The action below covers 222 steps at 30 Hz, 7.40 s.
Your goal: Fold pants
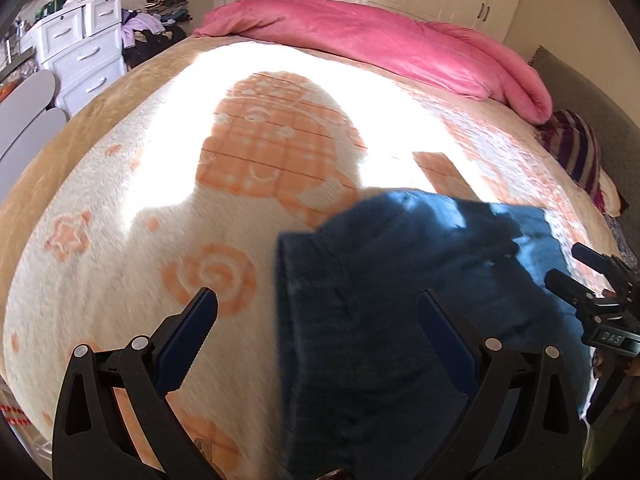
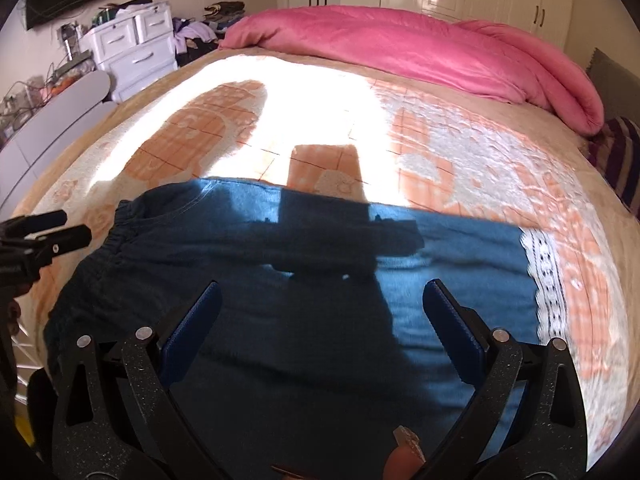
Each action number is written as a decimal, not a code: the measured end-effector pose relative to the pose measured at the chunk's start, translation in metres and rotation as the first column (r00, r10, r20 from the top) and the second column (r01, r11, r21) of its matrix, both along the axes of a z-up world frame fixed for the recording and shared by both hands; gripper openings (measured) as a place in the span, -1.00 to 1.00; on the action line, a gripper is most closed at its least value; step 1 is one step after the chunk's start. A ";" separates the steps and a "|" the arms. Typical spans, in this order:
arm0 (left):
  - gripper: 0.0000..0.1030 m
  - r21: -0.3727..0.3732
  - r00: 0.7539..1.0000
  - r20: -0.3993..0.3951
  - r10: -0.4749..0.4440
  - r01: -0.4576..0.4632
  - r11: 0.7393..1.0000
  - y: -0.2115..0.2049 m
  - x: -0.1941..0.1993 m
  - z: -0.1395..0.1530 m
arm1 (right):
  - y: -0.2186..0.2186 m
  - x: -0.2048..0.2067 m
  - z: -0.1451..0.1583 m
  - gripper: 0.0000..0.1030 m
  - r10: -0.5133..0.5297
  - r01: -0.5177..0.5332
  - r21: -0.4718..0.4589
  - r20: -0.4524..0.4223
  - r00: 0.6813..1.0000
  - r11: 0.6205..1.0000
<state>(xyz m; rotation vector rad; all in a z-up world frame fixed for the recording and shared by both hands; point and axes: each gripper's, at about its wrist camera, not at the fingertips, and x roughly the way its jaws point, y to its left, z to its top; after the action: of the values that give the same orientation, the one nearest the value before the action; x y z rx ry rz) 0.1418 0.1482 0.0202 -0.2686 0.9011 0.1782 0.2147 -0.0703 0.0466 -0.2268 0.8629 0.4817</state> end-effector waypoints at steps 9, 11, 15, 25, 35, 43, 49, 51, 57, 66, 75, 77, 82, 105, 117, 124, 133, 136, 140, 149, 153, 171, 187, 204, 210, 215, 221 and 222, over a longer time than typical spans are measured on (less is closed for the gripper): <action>0.92 -0.018 0.999 -0.035 -0.021 0.021 1.000 0.016 0.035 -0.013 | 0.027 0.042 -0.011 0.84 0.085 -0.087 -0.059 -0.020 0.996 0.994; 0.92 -0.025 0.998 -0.054 -0.034 0.032 0.999 0.018 0.044 -0.021 | 0.033 0.048 -0.014 0.84 0.118 -0.119 -0.080 -0.025 0.993 0.990; 0.92 -0.003 0.994 -0.087 -0.069 0.069 0.998 0.018 0.057 -0.032 | 0.048 0.063 -0.026 0.84 0.182 -0.184 -0.150 -0.029 0.983 0.971; 0.24 0.013 0.987 -0.090 -0.130 0.132 0.991 0.017 0.076 -0.044 | 0.066 0.091 -0.041 0.84 0.226 -0.235 -0.177 -0.068 0.972 0.956; -0.31 -0.033 0.986 0.027 -0.167 0.168 0.985 0.024 0.058 -0.031 | 0.097 0.095 -0.050 0.84 0.353 -0.364 -0.239 -0.089 0.931 0.900; -0.32 0.009 0.981 0.082 -0.176 0.176 0.984 0.015 0.037 -0.016 | 0.100 0.074 -0.052 -0.23 0.462 -0.471 -0.139 -0.098 0.882 0.871; -0.31 0.050 0.979 0.127 -0.161 0.156 0.987 0.011 0.025 -0.009 | 0.079 0.048 -0.031 -0.84 0.471 -0.473 -0.027 -0.058 0.880 0.881; -0.31 0.067 0.975 0.145 -0.169 0.161 0.985 0.007 0.019 -0.004 | 0.067 0.040 -0.018 -0.85 0.454 -0.453 0.021 -0.029 0.891 0.891; -0.31 0.119 0.964 0.178 -0.195 0.176 0.977 -0.005 0.001 0.010 | 0.040 0.003 0.013 -0.87 0.418 -0.420 0.110 0.046 0.907 0.901; -0.30 0.174 0.945 0.218 -0.246 0.210 0.962 -0.020 -0.044 0.029 | 0.015 -0.065 0.026 -0.87 0.398 -0.407 0.172 0.086 0.914 0.897; -0.27 0.150 0.950 0.182 -0.255 0.229 0.962 -0.030 -0.099 0.016 | 0.004 -0.128 0.011 -0.87 0.428 -0.429 0.183 0.051 0.902 0.884; -0.27 0.150 0.952 0.171 -0.253 0.228 0.962 -0.032 -0.109 0.013 | 0.003 -0.137 0.007 -0.87 0.436 -0.435 0.186 0.039 0.899 0.881; -0.26 0.132 0.954 0.155 -0.257 0.238 0.962 -0.033 -0.127 0.004 | 0.004 -0.158 -0.003 -0.87 0.443 -0.437 0.184 0.010 0.896 0.880; -0.21 0.087 0.952 0.147 -0.267 0.257 0.963 -0.045 -0.163 0.019 | 0.013 -0.202 -0.048 -0.83 0.497 -0.484 0.135 -0.094 0.862 0.865; -0.21 0.267 0.951 -0.058 -0.303 0.307 0.914 -0.092 -0.126 -0.030 | -0.013 -0.192 -0.018 -0.46 0.436 -0.420 0.200 -0.038 0.899 0.885; -0.21 0.239 0.953 -0.048 -0.300 0.302 0.923 -0.086 -0.129 -0.027 | 0.018 -0.170 -0.049 -0.31 0.390 -0.370 0.138 -0.167 0.906 0.919; -0.21 0.203 0.953 -0.033 -0.301 0.302 0.932 -0.085 -0.128 -0.025 | 0.009 -0.169 -0.043 -0.13 0.353 -0.322 0.176 -0.184 0.917 0.930; -0.15 0.143 0.955 0.006 -0.298 0.294 0.945 -0.082 -0.131 -0.016 | -0.009 -0.169 -0.023 -0.03 0.328 -0.300 0.195 -0.131 0.936 0.934; -0.10 0.116 0.954 0.055 -0.294 0.287 0.951 -0.082 -0.137 -0.001 | -0.041 -0.163 -0.007 0.14 0.253 -0.231 0.207 -0.085 0.964 0.951; 0.20 0.134 0.932 0.137 -0.335 0.318 0.939 -0.101 -0.142 0.036 | -0.108 -0.145 -0.002 0.34 0.055 -0.046 0.206 -0.037 0.998 0.977; 0.39 0.135 0.915 0.139 -0.380 0.362 0.922 -0.119 -0.133 0.038 | -0.129 -0.135 0.000 0.47 -0.004 0.009 0.202 -0.024 1.000 0.979; -0.12 -0.146 0.819 0.028 -0.573 0.571 0.808 -0.212 -0.069 -0.035 | -0.129 -0.048 0.003 0.67 -0.074 0.073 0.097 -0.001 0.997 0.993; -0.72 -0.262 0.812 0.071 -0.579 0.576 0.775 -0.231 -0.057 -0.059 | -0.062 0.053 -0.052 0.67 -0.138 0.127 -0.088 -0.131 0.982 0.988; -0.54 -0.138 0.788 0.088 -0.610 0.616 0.776 -0.245 -0.069 -0.045 | -0.197 -0.005 -0.001 -0.90 -0.279 0.287 0.188 -0.070 0.958 0.939; -0.38 -0.124 0.786 0.094 -0.611 0.618 0.776 -0.248 -0.065 -0.048 | -0.263 -0.053 0.005 -0.90 -0.352 0.379 0.317 -0.142 0.925 0.869; -0.93 -0.085 0.745 0.108 -0.658 0.667 0.741 -0.252 -0.075 -0.043 | -0.293 -0.104 -0.011 -0.89 -0.387 0.444 0.353 -0.224 0.894 0.823; -0.93 -0.056 0.717 0.099 -0.690 0.697 0.715 -0.249 -0.084 -0.042 | -0.304 -0.151 -0.039 -0.77 -0.388 0.503 0.368 -0.343 0.855 0.782; -0.93 -0.050 0.714 0.091 -0.694 0.699 0.713 -0.249 -0.085 -0.044 | -0.303 -0.156 -0.047 -0.77 -0.385 0.506 0.356 -0.359 0.850 0.786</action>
<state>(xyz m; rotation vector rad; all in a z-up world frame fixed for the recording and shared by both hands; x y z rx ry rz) 0.0566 -0.1007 -0.0242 0.0104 0.8891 -0.5805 0.0582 -0.3738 -0.0003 0.4739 1.0105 0.2431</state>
